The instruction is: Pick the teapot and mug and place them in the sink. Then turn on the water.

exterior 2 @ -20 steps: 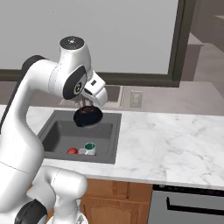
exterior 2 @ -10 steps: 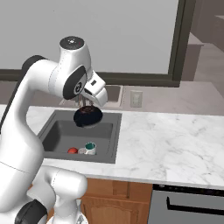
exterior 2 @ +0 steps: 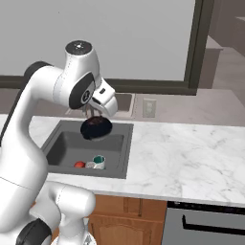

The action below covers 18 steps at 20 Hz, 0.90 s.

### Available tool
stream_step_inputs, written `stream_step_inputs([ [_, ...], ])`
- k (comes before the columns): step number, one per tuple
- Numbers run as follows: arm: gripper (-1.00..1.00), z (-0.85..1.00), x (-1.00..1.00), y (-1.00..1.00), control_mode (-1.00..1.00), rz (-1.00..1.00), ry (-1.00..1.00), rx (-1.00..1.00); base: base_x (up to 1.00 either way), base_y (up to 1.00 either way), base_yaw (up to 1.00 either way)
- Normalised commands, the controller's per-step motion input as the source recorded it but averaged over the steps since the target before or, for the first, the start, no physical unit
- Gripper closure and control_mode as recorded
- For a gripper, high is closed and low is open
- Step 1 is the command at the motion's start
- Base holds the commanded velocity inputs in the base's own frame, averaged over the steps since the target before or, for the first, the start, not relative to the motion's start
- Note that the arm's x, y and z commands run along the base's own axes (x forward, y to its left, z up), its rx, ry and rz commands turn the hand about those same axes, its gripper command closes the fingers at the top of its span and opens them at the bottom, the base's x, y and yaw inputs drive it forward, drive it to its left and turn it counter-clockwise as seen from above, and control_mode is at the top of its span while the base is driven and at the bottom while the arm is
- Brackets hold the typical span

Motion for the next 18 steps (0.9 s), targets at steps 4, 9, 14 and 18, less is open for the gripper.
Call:
stream_step_inputs([
  [4, 1.00, -0.41, -0.05, 0.57, -1.00, 0.02, 0.00, -0.06, 0.00, 0.00, 0.00],
  [9, 1.00, -0.37, -0.08, 1.00, -1.00, 0.10, 0.00, -0.09, 0.00, 0.00, 0.00],
  [14, 1.00, -0.24, -0.05, 0.97, -1.00, 0.11, 0.00, -0.01, 0.00, 0.00, 0.00],
  [18, 1.00, -0.18, 0.00, 0.72, -1.00, 0.14, 0.00, 0.00, 0.00, 0.00, 0.00],
])
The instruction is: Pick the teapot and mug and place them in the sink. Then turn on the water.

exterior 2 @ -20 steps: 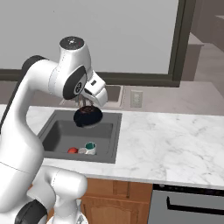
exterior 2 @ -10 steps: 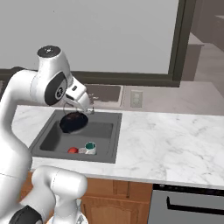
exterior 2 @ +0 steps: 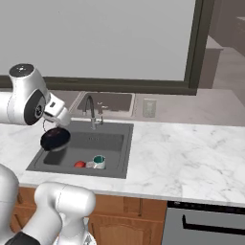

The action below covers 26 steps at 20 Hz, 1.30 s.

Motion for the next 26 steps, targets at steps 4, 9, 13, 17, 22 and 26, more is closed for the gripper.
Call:
stream_step_inputs([
  [4, 1.00, -0.24, 0.00, 0.65, -1.00, 0.16, 0.00, 0.00, 0.00, 0.00, 0.00],
  [9, 1.00, -0.30, 0.00, 0.70, -1.00, 0.12, 0.01, 0.00, 0.00, 0.00, 0.00],
  [13, 1.00, -0.28, 0.03, 0.41, -1.00, 0.11, 0.00, 0.00, 0.00, 0.00, 0.00],
  [17, 1.00, -0.18, 0.15, 0.05, -1.00, 0.08, 0.00, 0.00, 0.00, 0.00, 0.00],
  [22, 1.00, -0.12, 0.38, 0.00, -1.00, 0.00, 0.00, 0.02, 0.00, 0.00, 0.00],
  [26, 1.00, -0.17, 0.32, 0.00, -1.00, 0.00, 0.00, 0.02, 0.00, 0.00, 0.00],
])
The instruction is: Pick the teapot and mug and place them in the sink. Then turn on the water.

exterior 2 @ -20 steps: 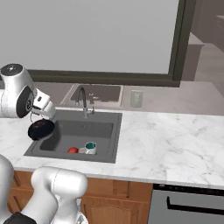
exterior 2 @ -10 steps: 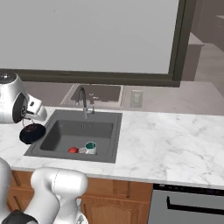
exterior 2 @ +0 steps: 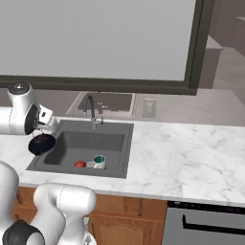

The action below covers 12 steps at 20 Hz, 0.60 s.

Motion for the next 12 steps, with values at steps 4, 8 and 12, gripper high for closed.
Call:
stream_step_inputs([
  [4, 1.00, -0.19, 0.16, -0.04, -1.00, 0.00, 0.00, 0.03, 0.00, 0.00, 0.00],
  [8, 1.00, -0.31, 0.00, -0.21, -1.00, 0.00, 0.00, 0.03, 0.00, 0.00, 0.00],
  [12, 1.00, -0.33, 0.00, -0.22, -1.00, 0.00, 0.00, 0.02, 0.00, 0.00, 0.00],
])
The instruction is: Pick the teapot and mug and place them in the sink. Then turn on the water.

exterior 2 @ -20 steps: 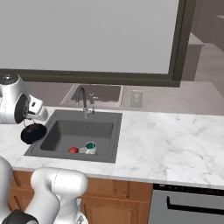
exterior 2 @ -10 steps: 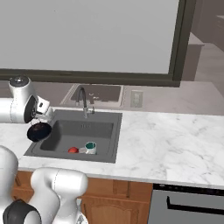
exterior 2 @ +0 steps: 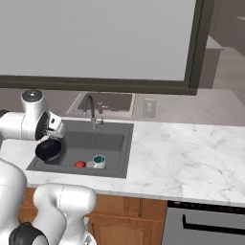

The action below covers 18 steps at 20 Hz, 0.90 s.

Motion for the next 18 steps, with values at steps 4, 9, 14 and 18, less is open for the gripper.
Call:
stream_step_inputs([
  [4, 1.00, -0.31, 0.00, -0.22, -1.00, 0.00, -0.02, 0.01, 0.00, 0.00, 0.00],
  [9, 1.00, -0.41, 0.09, -0.02, -1.00, 0.00, -0.05, 0.00, 0.00, 0.00, 0.00],
  [14, 1.00, -0.38, 0.13, 0.00, -1.00, -0.01, -0.02, 0.00, 0.00, 0.00, 0.00],
  [18, 1.00, -0.15, 0.15, 0.00, -1.00, -0.03, -0.03, 0.00, 0.00, 0.00, 0.00],
])
